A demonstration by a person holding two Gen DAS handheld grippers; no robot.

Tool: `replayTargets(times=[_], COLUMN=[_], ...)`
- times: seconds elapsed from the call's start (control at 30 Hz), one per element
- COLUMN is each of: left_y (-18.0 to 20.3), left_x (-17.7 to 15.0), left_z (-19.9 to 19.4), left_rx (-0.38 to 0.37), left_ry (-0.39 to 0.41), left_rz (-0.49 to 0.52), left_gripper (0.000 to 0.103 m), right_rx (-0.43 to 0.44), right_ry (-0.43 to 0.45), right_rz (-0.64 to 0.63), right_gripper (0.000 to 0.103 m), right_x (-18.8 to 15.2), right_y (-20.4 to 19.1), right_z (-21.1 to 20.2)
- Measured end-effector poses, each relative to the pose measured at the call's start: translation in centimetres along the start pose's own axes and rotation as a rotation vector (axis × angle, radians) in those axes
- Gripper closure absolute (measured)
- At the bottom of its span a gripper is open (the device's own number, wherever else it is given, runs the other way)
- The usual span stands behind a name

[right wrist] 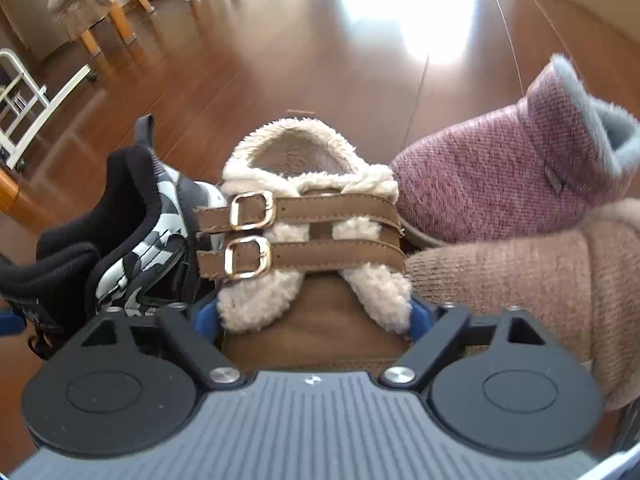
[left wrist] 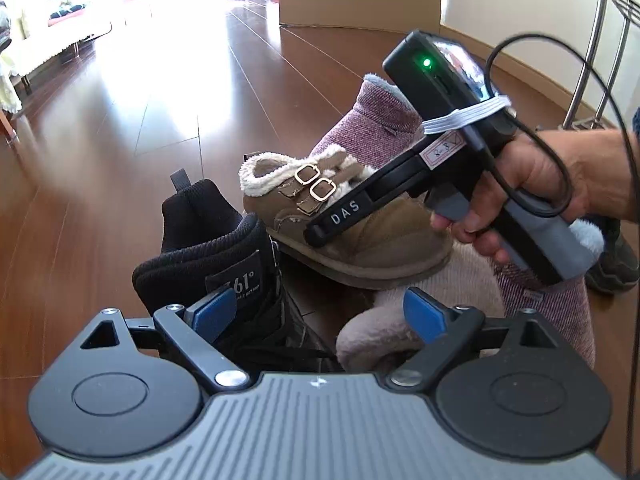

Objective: Organize scattered shoes
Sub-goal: 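Grasp the second brown buckle shoe with the right gripper, then carry the brown shoe beside the first one and lower it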

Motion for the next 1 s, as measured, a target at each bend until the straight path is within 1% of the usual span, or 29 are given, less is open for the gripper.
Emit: replayTargets(times=[0.03, 0.07, 0.1, 0.2, 0.27, 0.33, 0.37, 0.4, 0.43, 0.47, 0.57, 0.63, 0.67, 0.7, 0.73, 0.77, 0.83, 0.87, 0.9, 0.93, 0.97, 1.0], left_y=[0.0, -0.1, -0.1, -0.3, -0.1, 0.7, 1.6, 2.8, 4.2, 5.9, 11.3, 16.7, 18.5, 21.1, 23.6, 25.6, 29.3, 30.9, 32.5, 33.9, 34.9, 36.4], left_x=[0.0, 0.0, -0.1, -0.4, -0.6, -0.8, -0.9, -1.1, -1.3, -1.6, -2.8, -4.6, -5.2, -6.5, -7.8, -9.0, -11.2, -12.2, -13.1, -13.9, -14.4, -15.2], left_z=[-0.1, -0.3, -0.5, -1.4, -2.2, -3.2, -3.7, -4.3, -4.8, -5.4, -6.5, -6.9, -7.0, -7.1, -7.2, -7.3, -7.2, -7.1, -7.0, -6.7, -6.4, -6.1], left_rx=[0.003, 0.007, 0.013, 0.028, 0.016, -0.018, -0.041, -0.066, -0.086, -0.105, -0.175, -0.245, -0.264, -0.275, -0.278, -0.281, -0.297, -0.305, -0.311, -0.313, -0.312, -0.312], left_ry=[-0.001, -0.003, 0.001, 0.012, 0.015, 0.022, 0.027, 0.033, 0.039, 0.046, 0.052, 0.026, 0.018, 0.007, 0.003, 0.002, -0.008, -0.008, -0.003, 0.005, 0.011, 0.02], left_rz=[-0.003, -0.005, -0.004, -0.002, -0.005, 0.003, 0.02, 0.049, 0.086, 0.13, 0.276, 0.436, 0.496, 0.601, 0.706, 0.794, 0.957, 1.03, 1.1, 1.163, 1.204, 1.268], left_gripper=[0.01, 0.01, 0.01, 0.011, 0.011, 0.011, 0.011, 0.011, 0.011, 0.011, 0.011, 0.011, 0.011, 0.011, 0.011, 0.011, 0.011, 0.011, 0.011, 0.011, 0.011, 0.011], right_rx=[-0.003, -0.002, 0.007, 0.061, 0.108, 0.158, 0.154, 0.124, 0.103, 0.082, 0.022, -0.014, -0.04, -0.09, -0.127, -0.151, -0.23, -0.25, -0.269, -0.273, -0.28, -0.291], right_ry=[0.004, 0.007, 0.016, 0.085, 0.139, 0.197, 0.213, 0.233, 0.234, 0.232, 0.203, 0.185, 0.18, 0.157, 0.132, 0.121, 0.102, 0.097, 0.095, 0.104, 0.105, 0.094], right_rz=[-0.002, 0.002, 0.018, 0.035, 0.066, 0.087, 0.088, 0.08, 0.07, 0.063, 0.074, 0.099, 0.102, 0.12, 0.149, 0.171, 0.215, 0.229, 0.26, 0.282, 0.288, 0.294], right_gripper=[0.035, 0.037, 0.037, 0.038, 0.038, 0.037, 0.037, 0.036, 0.036, 0.036, 0.035, 0.034, 0.034, 0.034, 0.034, 0.034, 0.034, 0.032, 0.032, 0.028, 0.023, 0.022], right_x=[-0.2, -0.4, -0.7, -2.7, -5.1, -8.5, -10.3, -13.7, -15.1, -17.0, -25.7, -32.8, -34.9, -38.3, -40.9, -42.8, -48.2, -49.7, -52.0, -54.2, -55.4, -56.6], right_y=[-0.2, -0.3, -0.2, 0.2, 0.6, 1.3, 1.5, 1.6, 1.6, 1.6, 2.1, 2.4, 2.4, 2.4, 2.8, 3.4, 4.4, 4.8, 5.4, 5.7, 5.8, 5.9], right_z=[-0.2, -0.5, -1.2, -4.4, -7.9, -11.9, -13.4, -16.1, -17.1, -18.0, -21.0, -22.6, -23.0, -23.2, -23.2, -23.4, -23.2, -23.1, -22.7, -22.3, -21.9, -21.3])
Point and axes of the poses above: each gripper's, at about its wrist camera, not at the fingertips, and z roughly the way its jaws point, y to its right, x to its top, the point moved 6 cm from there along z, roughly the way its jaws point, and after that the axes turned 12 degrees about -y, right-handed, at the moved point
